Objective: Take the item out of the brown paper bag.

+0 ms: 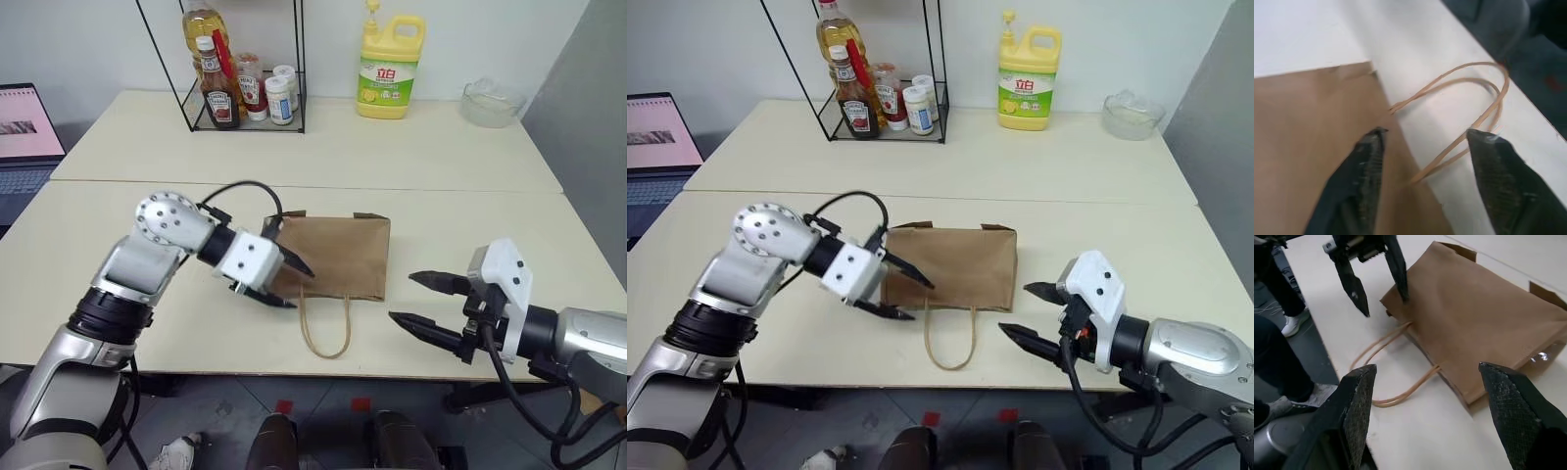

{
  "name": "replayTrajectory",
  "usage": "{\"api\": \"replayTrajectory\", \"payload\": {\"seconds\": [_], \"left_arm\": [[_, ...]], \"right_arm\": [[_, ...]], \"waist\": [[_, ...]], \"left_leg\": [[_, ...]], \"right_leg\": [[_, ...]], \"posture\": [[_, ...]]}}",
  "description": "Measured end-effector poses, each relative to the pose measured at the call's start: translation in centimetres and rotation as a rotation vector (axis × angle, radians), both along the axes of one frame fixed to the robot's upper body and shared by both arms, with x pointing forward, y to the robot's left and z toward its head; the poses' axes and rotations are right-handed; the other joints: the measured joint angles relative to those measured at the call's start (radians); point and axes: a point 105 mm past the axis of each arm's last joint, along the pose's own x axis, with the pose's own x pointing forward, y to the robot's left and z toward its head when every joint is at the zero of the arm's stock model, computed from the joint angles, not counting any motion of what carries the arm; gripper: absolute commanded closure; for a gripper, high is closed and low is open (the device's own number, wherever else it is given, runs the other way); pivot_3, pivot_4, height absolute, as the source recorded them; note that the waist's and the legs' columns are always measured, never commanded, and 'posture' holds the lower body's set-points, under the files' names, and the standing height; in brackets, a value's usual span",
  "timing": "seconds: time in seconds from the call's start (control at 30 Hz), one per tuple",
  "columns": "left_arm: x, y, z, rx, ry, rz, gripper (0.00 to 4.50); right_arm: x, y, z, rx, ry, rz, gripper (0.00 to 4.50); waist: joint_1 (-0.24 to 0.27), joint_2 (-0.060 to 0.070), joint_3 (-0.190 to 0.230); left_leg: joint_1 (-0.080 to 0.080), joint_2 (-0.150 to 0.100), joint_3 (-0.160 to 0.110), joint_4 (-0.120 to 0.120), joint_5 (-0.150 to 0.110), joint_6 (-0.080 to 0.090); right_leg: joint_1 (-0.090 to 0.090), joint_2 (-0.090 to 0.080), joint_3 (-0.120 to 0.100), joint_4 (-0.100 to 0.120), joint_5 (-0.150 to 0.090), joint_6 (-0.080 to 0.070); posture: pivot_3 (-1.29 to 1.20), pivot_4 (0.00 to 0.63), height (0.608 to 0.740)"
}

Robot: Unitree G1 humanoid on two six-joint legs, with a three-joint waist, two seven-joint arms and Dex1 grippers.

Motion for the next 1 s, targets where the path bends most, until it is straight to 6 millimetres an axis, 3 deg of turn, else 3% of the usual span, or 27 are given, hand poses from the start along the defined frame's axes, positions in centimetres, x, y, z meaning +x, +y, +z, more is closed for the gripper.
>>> {"api": "replayTrajectory", "payload": {"seconds": [0.4,0.7,0.8,1.0], "left_arm": [[0.6,-1.0,-3.3,0.042,-0.074,-0.153,1.76],[0.2,-2.0,-4.2,0.052,-0.115,-0.237,1.76],[0.1,-2.5,-4.6,0.05,-0.117,-0.257,2.32],[0.0,-2.9,-4.7,0.039,-0.116,-0.264,4.13]], "right_arm": [[-0.7,0.4,-0.9,-0.024,0.036,0.018,1.02],[-1.2,0.4,-1.4,-0.047,0.053,0.027,1.02],[-1.4,0.4,-1.9,-0.067,0.064,0.033,1.02],[-1.5,0.4,-2.6,-0.09,0.067,0.038,1.02]], "waist": [[0.0,0.0,0.0],[0.0,-0.001,0.0],[0.0,-0.001,0.0],[0.0,-0.001,0.0]], "left_leg": [[0.0,0.0,0.0,0.001,0.0,0.001],[0.0,0.0,0.0,0.001,0.0,0.001],[0.0,0.0,0.0,0.001,0.0,0.001],[0.0,0.0,0.0,0.001,0.0,0.001]], "right_leg": [[0.0,0.0,0.0,0.0,0.0,0.0],[0.001,0.0,0.0,0.0,0.0,0.0],[0.001,0.0,0.0,0.0,0.0,0.0],[0.001,0.0,0.0,0.0,0.0,0.0]], "posture": [[0.0,0.15,0.74],[0.0,0.15,0.74],[0.0,0.15,0.74],[0.0,0.15,0.74]]}}
